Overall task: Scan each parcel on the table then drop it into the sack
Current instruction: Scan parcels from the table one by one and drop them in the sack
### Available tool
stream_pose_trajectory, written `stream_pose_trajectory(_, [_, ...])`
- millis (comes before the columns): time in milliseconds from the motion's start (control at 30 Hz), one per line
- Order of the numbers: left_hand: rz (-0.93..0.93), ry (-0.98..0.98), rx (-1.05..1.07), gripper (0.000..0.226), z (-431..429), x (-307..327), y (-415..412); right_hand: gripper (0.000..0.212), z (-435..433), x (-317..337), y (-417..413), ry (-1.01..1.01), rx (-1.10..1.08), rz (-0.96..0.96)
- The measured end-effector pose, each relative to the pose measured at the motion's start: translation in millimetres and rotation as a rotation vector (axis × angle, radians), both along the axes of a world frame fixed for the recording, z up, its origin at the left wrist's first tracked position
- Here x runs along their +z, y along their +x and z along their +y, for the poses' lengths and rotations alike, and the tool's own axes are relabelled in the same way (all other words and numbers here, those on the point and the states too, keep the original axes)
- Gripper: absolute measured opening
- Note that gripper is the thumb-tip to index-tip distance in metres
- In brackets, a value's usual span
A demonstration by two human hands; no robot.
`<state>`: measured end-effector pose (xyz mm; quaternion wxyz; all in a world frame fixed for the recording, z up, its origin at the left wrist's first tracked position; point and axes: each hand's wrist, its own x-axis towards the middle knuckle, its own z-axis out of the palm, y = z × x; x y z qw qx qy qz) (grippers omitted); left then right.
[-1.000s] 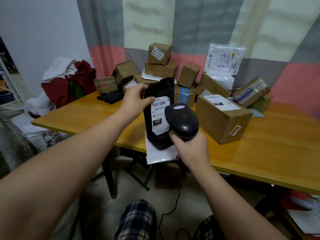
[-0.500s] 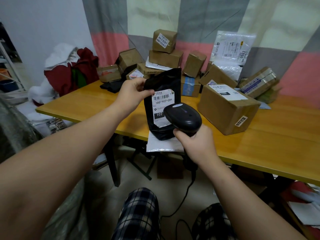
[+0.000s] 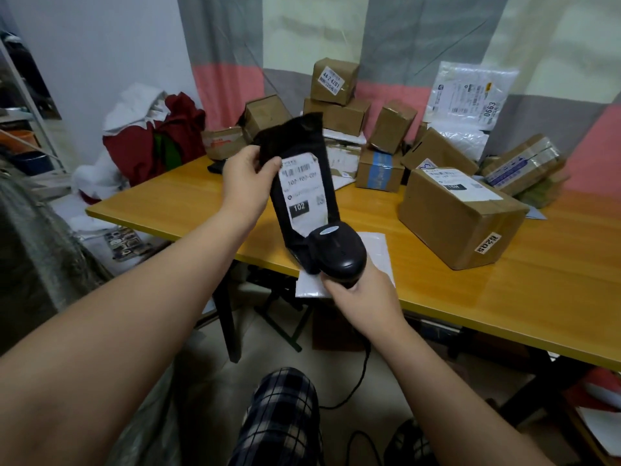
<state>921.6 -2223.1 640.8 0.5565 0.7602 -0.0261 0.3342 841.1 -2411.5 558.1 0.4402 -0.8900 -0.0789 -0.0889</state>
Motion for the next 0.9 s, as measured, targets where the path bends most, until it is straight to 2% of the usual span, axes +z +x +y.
stream_pose_trajectory(100, [-0.062,-0.077,0.12,0.003,21,-3,-15,0.072,8,4,10,-0.128,0.016,0.02])
stream_pose_trajectory(200, [-0.109,-0.082,0.19,0.02,44,-11,-40,0.077,12,11,24,-0.207,0.015,0.038])
stream_pose_trajectory(300, [-0.095,-0.146,0.22,0.013,82,-23,-75,0.064,32,18,25,-0.08,0.055,0.012])
stream_pose_trajectory(400, [-0.119,-0.201,0.314,0.012,121,-39,-123,0.05,75,17,13,0.033,0.2,-0.019])
stream_pose_trajectory(533, [-0.096,-0.149,0.51,0.01,172,-64,-184,0.055,148,-4,-10,0.121,0.435,0.09])
stream_pose_trajectory(633, [-0.006,-0.105,0.657,0.005,211,-86,-222,0.056,196,-31,-28,0.125,0.561,0.224])
stream_pose_trajectory(800, [0.142,-0.09,0.806,0.006,257,-121,-251,0.037,247,-74,-48,0.097,0.626,0.41])
stream_pose_trajectory(900, [0.161,-0.108,0.856,0.004,271,-132,-248,0.026,260,-92,-52,0.037,0.632,0.466])
